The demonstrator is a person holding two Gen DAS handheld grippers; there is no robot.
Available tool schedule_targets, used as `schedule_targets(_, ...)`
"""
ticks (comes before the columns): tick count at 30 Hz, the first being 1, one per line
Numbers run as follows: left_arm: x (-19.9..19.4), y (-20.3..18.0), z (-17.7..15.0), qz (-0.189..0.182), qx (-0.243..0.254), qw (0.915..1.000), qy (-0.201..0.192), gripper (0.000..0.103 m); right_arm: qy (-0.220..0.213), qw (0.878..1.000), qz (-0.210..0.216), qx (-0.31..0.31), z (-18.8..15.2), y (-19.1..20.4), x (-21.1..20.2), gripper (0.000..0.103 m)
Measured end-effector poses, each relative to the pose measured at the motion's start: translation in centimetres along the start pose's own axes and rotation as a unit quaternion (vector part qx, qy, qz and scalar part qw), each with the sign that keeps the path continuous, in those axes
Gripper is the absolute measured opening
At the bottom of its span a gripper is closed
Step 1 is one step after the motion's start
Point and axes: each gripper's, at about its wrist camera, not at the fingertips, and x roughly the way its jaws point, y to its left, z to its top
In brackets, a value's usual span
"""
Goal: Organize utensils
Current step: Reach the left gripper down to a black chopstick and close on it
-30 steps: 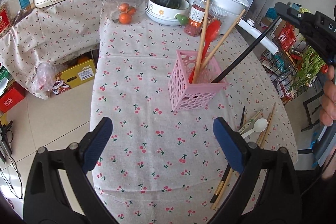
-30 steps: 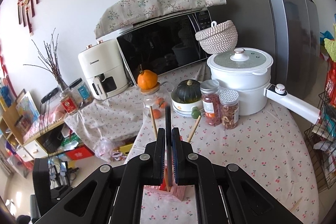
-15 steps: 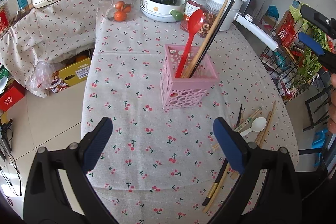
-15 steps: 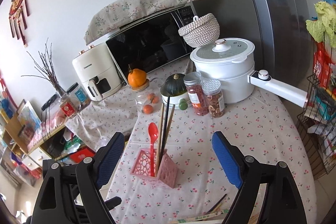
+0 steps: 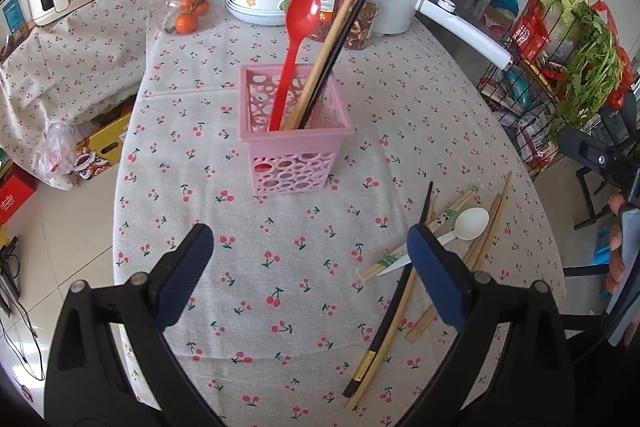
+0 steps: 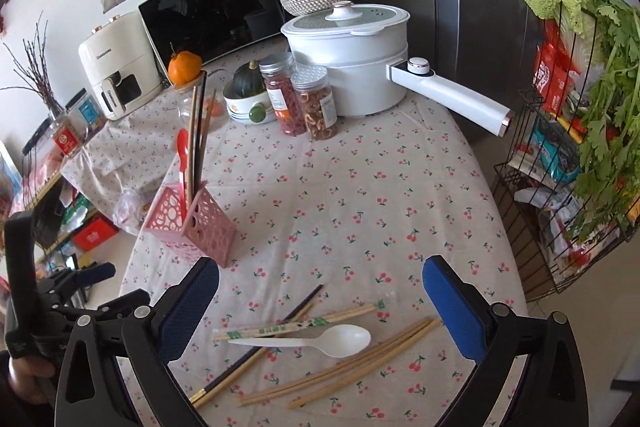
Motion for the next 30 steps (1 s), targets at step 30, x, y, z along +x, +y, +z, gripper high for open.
schedule_targets(30, 9.7, -10.3, 1.8, -0.022, 0.068, 0.9914, 0.110, 0.088, 0.117, 0.989, -0.069, 0.061, -4.3, -10.1, 1.7, 0.103)
